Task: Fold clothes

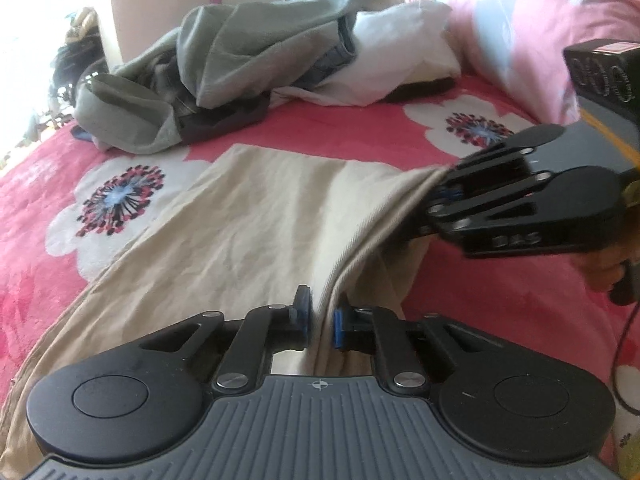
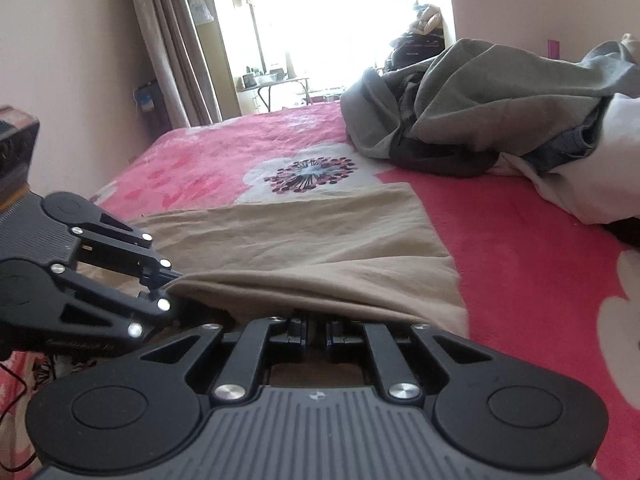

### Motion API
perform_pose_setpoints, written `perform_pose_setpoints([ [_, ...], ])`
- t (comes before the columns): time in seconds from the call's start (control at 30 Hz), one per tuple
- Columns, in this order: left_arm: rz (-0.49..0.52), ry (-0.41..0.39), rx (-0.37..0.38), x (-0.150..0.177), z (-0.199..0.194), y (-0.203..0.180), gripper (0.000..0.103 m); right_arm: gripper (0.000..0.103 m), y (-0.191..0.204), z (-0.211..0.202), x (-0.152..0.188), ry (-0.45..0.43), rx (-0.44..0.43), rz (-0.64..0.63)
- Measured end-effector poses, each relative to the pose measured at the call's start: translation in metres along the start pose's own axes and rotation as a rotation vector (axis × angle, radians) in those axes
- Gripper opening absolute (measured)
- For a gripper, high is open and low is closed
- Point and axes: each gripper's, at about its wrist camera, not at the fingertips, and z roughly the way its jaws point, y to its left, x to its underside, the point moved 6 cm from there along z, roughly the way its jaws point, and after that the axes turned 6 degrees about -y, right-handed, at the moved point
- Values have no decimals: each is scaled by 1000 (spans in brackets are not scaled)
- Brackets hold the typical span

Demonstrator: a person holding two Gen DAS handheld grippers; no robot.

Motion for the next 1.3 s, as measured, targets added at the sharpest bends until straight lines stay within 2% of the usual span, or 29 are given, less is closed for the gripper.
perform_pose_setpoints([
  [0.13,-8,-16,-18,-2,-2,1,8,9,-6,-12,6,29,-15,45],
  [0.3,-18,-36,-41,-5,-5,2,7,10,15,-11,22,85,-33,-97],
  [0.53,-29,-61,-58,-8,-11,2,7,10,43,9,14,45,-96,-184],
  [0.73,-36,-59,-50,-5,-12,3,6,10,44,38,15,8,-82,-201],
  [0.93,-39,-52,-33,-3,-9,2,6,10,48,39,16,-32,-57,-258],
  [1.0,-21,-42,-31,-2,-8,0,7,10,47,41,15,-30,-59,-237],
  [1.1,20,-35,-33,0,-8,-3,15,10,42,40,15,-24,-71,-189],
  [1.17,35,-21,-33,3,-7,-4,25,9,37,39,13,-16,-80,-134],
  [1.3,60,1,-37,7,-4,-5,31,9,27,36,7,-3,-98,-29],
])
